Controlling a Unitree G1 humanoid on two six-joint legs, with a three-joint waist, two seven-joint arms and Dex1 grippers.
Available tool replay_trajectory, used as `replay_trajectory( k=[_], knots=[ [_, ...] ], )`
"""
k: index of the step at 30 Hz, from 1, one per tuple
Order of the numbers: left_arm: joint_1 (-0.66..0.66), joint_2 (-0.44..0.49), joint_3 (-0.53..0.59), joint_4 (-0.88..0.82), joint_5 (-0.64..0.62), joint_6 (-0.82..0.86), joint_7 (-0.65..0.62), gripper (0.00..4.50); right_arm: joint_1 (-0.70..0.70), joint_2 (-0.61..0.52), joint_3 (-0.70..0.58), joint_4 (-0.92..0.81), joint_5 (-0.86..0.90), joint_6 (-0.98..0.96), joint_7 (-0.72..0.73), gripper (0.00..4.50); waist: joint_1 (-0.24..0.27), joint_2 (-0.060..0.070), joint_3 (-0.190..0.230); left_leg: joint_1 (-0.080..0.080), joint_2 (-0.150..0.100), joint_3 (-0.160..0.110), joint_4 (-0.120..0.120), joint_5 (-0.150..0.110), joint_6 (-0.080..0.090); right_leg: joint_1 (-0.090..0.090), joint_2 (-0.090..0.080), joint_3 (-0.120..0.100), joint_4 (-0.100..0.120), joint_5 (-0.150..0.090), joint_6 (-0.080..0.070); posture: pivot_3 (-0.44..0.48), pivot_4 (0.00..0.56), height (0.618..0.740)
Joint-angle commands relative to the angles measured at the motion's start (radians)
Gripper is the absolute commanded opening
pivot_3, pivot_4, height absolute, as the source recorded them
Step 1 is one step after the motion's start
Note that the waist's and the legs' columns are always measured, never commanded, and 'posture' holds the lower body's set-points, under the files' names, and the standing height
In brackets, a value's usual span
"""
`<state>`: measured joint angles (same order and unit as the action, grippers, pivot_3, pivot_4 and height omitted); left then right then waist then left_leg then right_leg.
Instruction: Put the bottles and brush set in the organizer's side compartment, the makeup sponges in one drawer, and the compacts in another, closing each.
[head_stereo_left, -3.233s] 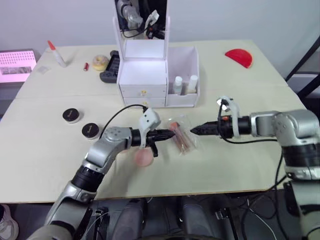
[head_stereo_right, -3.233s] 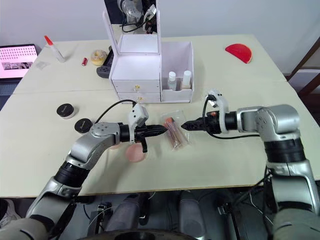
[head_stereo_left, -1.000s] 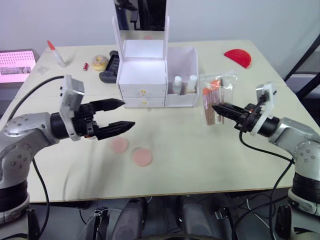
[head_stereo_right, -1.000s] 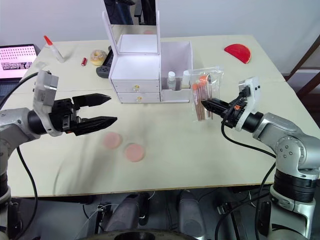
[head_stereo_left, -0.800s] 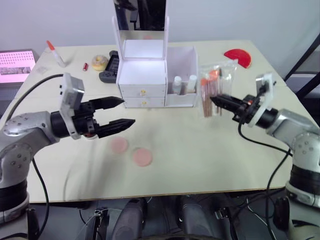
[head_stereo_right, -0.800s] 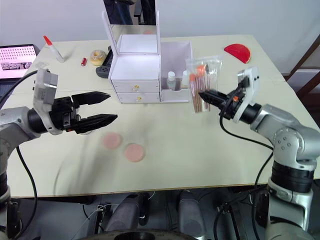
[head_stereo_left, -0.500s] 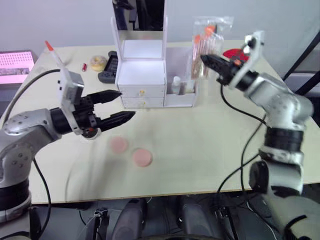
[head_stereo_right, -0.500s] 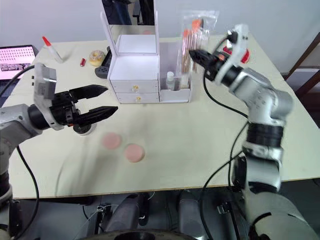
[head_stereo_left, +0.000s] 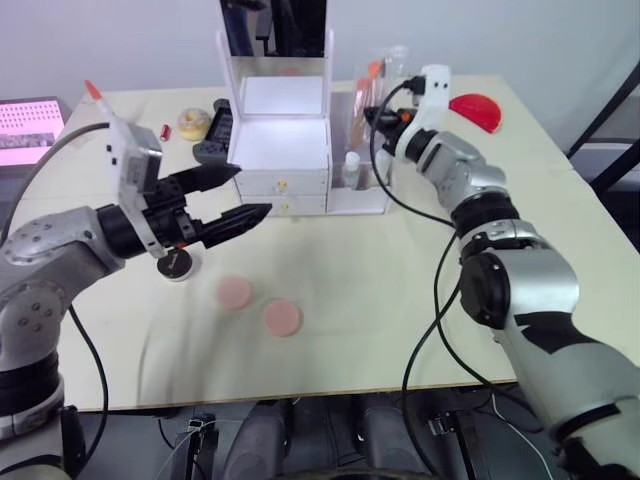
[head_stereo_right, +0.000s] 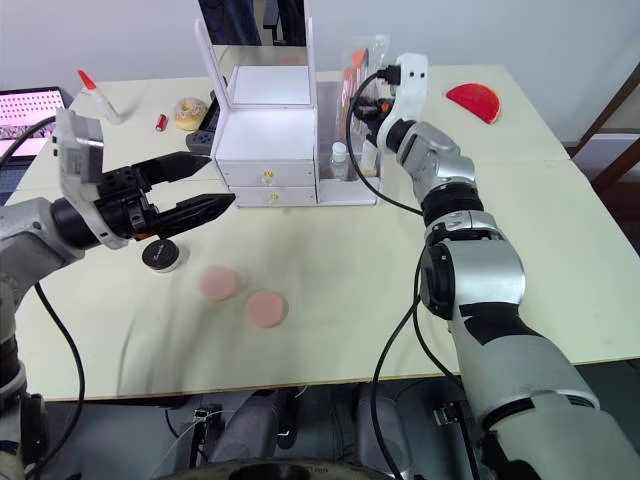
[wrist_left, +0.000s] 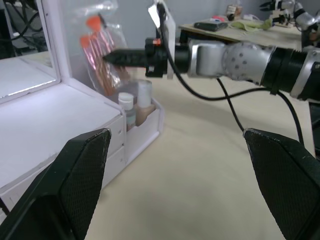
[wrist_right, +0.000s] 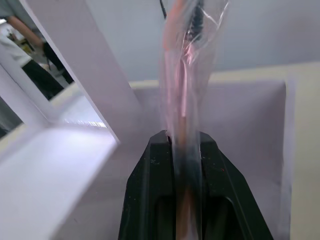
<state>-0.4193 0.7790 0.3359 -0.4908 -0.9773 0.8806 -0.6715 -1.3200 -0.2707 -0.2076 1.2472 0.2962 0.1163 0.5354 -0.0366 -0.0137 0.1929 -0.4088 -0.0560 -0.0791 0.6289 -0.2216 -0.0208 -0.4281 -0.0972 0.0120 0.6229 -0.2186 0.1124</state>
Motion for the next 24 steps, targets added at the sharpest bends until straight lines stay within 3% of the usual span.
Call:
replay_trajectory(
  k=[1, 5, 10, 14, 24],
  knots=[
    [-0.009, 0.017, 0.033, -0.027, -0.026, -0.019, 0.008, 4.46, -0.066, 0.011, -0.021, 0.012, -0.017, -0.052, -0.011, 0.0, -0.008, 0.0, 0.0, 0.0, 0.0, 0.0, 0.0, 0.0, 0.0, 0.0, 0.0, 0.0, 0.0, 0.0, 0.0, 0.0, 0.15, 0.737],
    [-0.004, 0.018, 0.029, -0.028, -0.031, -0.022, 0.013, 4.46, -0.085, 0.023, -0.031, 0.033, -0.031, -0.066, -0.027, 0.0, -0.011, 0.0, 0.0, 0.001, 0.0, 0.0, 0.0, 0.001, -0.001, 0.0, 0.001, 0.0, 0.002, 0.0, 0.0, 0.0, 0.15, 0.737],
    [0.003, 0.019, 0.029, -0.03, -0.033, -0.022, 0.013, 4.5, -0.099, 0.032, -0.045, 0.04, -0.044, -0.072, -0.025, 2.24, -0.011, 0.0, 0.0, 0.002, 0.0, 0.0, 0.001, 0.001, -0.002, 0.0, 0.001, 0.0, 0.005, 0.0, -0.001, 0.0, 0.15, 0.737],
    [0.009, 0.021, 0.03, -0.035, -0.037, -0.021, 0.014, 4.5, -0.101, 0.037, -0.047, 0.043, -0.058, -0.075, -0.023, 4.3, -0.01, 0.0, 0.0, 0.002, 0.0, -0.001, 0.001, 0.001, -0.002, 0.0, 0.001, 0.0, 0.005, 0.0, -0.001, 0.0, 0.15, 0.737],
    [0.032, 0.047, 0.04, -0.018, -0.028, -0.036, 0.0, 4.5, -0.111, -0.031, -0.058, -0.029, -0.045, -0.041, 0.097, 4.41, -0.009, 0.0, 0.0, 0.002, 0.0, 0.0, 0.001, 0.001, -0.002, 0.0, 0.001, 0.0, 0.005, 0.0, 0.0, 0.0, 0.15, 0.737]
  ],
)
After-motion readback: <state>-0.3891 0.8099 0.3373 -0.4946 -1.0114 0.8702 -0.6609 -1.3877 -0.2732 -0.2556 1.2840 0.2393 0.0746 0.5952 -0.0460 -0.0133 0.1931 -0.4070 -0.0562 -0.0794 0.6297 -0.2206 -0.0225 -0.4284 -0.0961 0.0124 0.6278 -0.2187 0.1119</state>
